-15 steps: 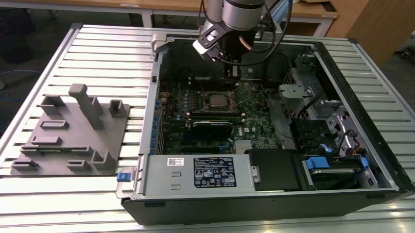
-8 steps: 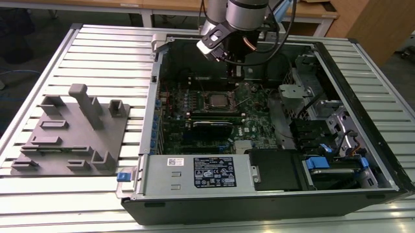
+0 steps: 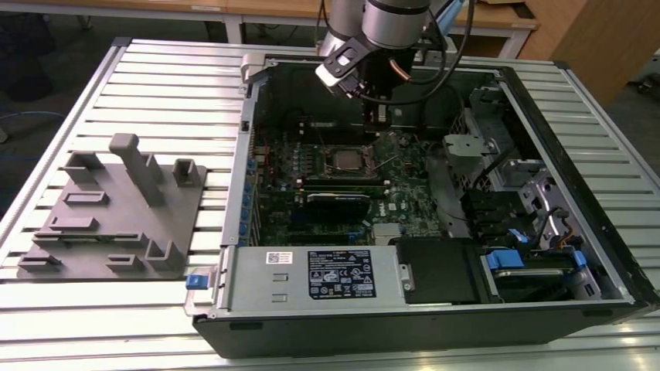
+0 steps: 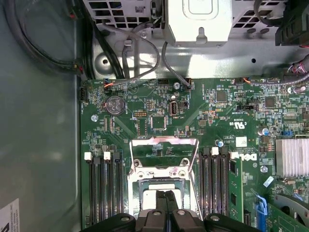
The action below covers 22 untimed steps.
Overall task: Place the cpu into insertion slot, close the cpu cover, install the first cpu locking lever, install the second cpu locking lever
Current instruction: 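Close the cpu cover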
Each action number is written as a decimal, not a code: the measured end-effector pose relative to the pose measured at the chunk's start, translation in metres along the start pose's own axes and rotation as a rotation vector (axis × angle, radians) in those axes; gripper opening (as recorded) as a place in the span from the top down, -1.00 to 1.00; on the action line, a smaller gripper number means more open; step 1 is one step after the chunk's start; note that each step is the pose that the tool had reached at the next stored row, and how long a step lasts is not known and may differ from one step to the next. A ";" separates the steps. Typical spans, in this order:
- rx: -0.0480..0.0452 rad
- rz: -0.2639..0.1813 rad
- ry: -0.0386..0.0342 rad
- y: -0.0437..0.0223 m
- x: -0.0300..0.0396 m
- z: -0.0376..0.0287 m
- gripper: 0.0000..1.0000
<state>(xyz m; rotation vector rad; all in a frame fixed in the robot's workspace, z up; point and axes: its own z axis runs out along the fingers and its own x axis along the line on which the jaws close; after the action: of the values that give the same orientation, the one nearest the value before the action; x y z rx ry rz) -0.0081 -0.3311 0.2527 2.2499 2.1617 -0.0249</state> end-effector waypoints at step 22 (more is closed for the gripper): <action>0.0022 0.000 0.0273 0.0010 0.0000 -0.0025 0.80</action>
<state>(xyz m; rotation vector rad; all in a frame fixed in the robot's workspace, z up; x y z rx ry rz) -0.0071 -0.3311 0.2552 2.2646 2.1761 0.0034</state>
